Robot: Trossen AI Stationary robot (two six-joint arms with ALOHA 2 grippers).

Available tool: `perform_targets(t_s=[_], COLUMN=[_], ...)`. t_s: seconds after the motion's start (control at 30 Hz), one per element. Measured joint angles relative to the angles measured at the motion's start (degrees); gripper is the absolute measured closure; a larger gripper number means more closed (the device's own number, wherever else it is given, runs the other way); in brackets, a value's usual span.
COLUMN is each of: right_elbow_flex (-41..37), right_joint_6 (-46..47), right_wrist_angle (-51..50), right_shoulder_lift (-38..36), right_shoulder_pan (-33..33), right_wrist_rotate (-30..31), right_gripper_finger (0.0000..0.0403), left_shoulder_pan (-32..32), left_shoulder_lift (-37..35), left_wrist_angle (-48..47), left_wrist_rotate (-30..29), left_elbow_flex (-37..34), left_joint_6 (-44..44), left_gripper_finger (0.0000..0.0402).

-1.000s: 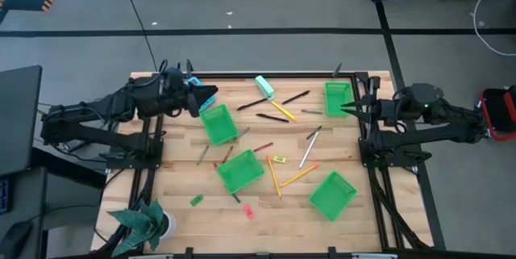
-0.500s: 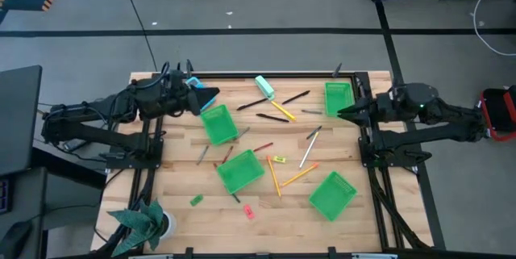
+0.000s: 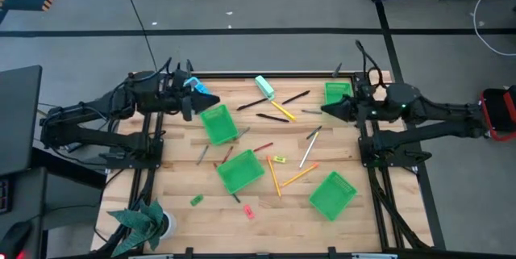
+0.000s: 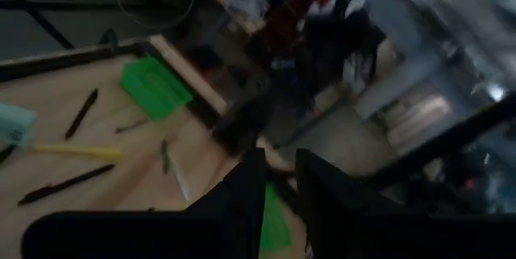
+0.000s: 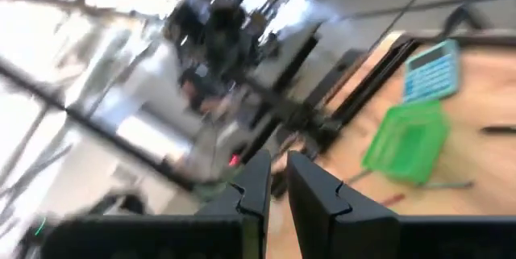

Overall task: Sort crayons/erasers/pens/pencils in bins
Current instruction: Put the bottom gray crayon into the top left green bin

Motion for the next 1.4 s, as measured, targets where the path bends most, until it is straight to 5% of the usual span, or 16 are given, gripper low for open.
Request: perform_targets(t_s=[0.27, 0.63, 0.8, 0.93, 1.4], right_elbow_flex=[0.0, 0.0, 0.0, 0.0, 0.0], right_joint_6=[1.0, 7.4, 9.0, 8.5, 0.2], right_wrist_angle=[3.0, 5.5, -2.1, -11.2, -19.0], right_shoulder_lift=[8.3, 16.5, 17.7, 18.0, 17.4], right_shoulder_pan=[0.0, 0.0, 0.0, 0.0, 0.0], right_wrist_rotate=[10.8, 7.3, 0.8, -0.6, -0.6], right_gripper_finger=[0.0352, 0.0316, 0.0265, 0.0237, 0.0235], left_shoulder_pan=[2.4, 6.2, 5.1, 2.4, -4.5], left_shoulder_lift=[1.1, 4.4, 8.0, 12.1, 25.1], left_wrist_angle=[-23.6, -46.4, -48.1, -48.5, -52.7], left_wrist_rotate=[0.0, -2.3, -1.4, -1.3, -1.7], left_elbow_flex=[-0.1, -0.1, -0.1, 0.0, -2.2], left_joint_6=[1.2, 0.0, -3.7, 1.7, 6.5], left_gripper_finger=[0.0321, 0.032, 0.0309, 0.0304, 0.0309])
